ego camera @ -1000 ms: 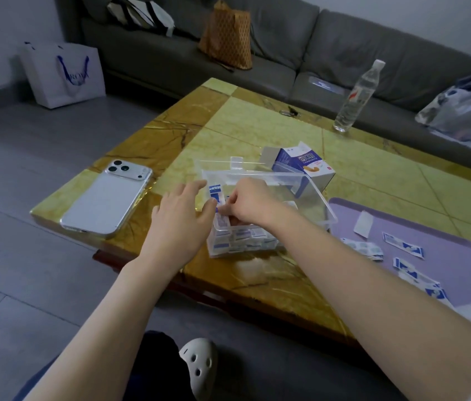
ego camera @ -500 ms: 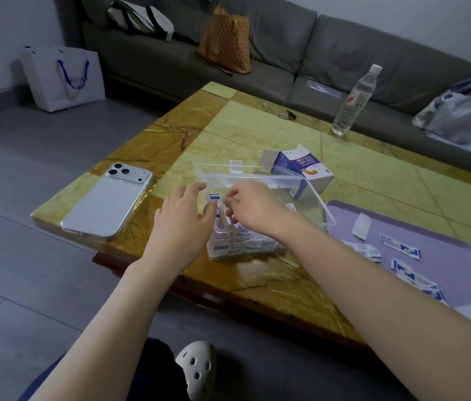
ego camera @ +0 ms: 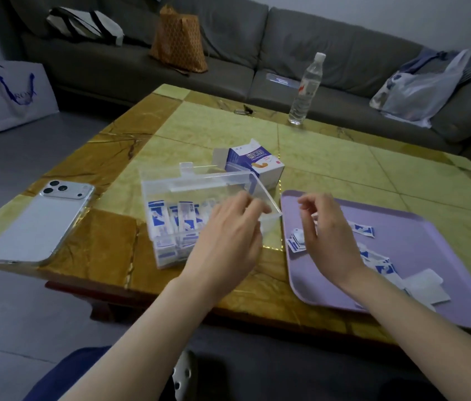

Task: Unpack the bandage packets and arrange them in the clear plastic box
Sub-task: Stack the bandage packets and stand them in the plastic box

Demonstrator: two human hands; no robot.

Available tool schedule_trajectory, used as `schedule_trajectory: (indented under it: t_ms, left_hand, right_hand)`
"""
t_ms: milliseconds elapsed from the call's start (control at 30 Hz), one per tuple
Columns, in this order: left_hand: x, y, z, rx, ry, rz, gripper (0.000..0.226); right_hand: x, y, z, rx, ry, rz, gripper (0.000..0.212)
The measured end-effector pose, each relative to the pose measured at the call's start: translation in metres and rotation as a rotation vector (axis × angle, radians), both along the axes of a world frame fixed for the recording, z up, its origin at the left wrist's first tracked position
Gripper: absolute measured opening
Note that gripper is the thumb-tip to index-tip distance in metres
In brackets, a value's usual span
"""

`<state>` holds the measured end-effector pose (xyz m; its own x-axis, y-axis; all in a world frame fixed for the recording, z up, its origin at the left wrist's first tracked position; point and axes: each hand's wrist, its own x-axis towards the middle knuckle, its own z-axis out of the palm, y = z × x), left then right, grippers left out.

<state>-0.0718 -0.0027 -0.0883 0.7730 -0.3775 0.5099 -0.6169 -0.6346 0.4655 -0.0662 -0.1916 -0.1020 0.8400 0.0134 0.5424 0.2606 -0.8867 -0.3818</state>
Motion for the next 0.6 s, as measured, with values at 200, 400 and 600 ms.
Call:
schedule_trajectory:
  t_ms: [200,400,600]
  left_hand:
    - [0.005,-0.056,-0.016,0.245,0.064,-0.197,0.025]
    - [0.021,-0.103,-0.037,0.484,0.133,-0.14,0.043]
    - [0.032,-0.127,-0.047,0.656,0.141,-0.065,0.037]
  right_hand:
    - [0.018,-0.074,-0.034,-0.126,0.419,-0.05,0.032]
    - [0.01,-0.09,-0.038,-0.218,0.523,0.086,0.036]
    - [0.043,-0.107,-0.024,-0.266,0.524,0.04,0.052]
